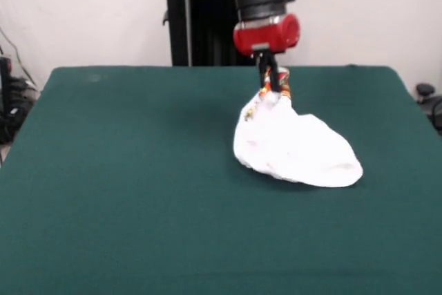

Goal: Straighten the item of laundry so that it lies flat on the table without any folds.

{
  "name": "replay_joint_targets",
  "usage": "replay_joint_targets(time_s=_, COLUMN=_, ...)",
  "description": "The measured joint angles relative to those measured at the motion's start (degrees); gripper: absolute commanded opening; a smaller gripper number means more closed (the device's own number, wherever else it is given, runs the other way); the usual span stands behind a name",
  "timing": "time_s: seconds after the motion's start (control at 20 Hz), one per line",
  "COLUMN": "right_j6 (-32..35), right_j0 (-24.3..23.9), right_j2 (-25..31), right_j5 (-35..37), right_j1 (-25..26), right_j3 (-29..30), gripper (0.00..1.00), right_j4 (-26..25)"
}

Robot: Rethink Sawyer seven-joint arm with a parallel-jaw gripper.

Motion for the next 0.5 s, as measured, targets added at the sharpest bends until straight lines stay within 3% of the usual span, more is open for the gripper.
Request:
replay_joint_targets(time_s=0.1, right_j6=0.0, right_j0=1.6, right_j2=-3.6, right_j5=-3.9, right_j1=5.0, right_j3=-0.1, gripper=0.00, right_j4=-1.9)
replay_joint_targets(time_s=0.3, right_j6=0.0, right_j0=5.2, right_j2=-8.1, right_j5=-5.7, right_j1=8.4, right_j3=-0.1, gripper=0.00, right_j4=-1.7)
replay_joint_targets(time_s=0.45, right_j6=0.0, right_j0=8.9, right_j2=-11.2, right_j5=-5.8, right_j1=9.0, right_j3=-0.1, gripper=0.00, right_j4=0.1)
replay_joint_targets(time_s=0.5, right_j6=0.0, right_j0=12.8, right_j2=-14.1, right_j5=-5.9, right_j1=9.1, right_j3=-0.1, gripper=0.00, right_j4=3.0)
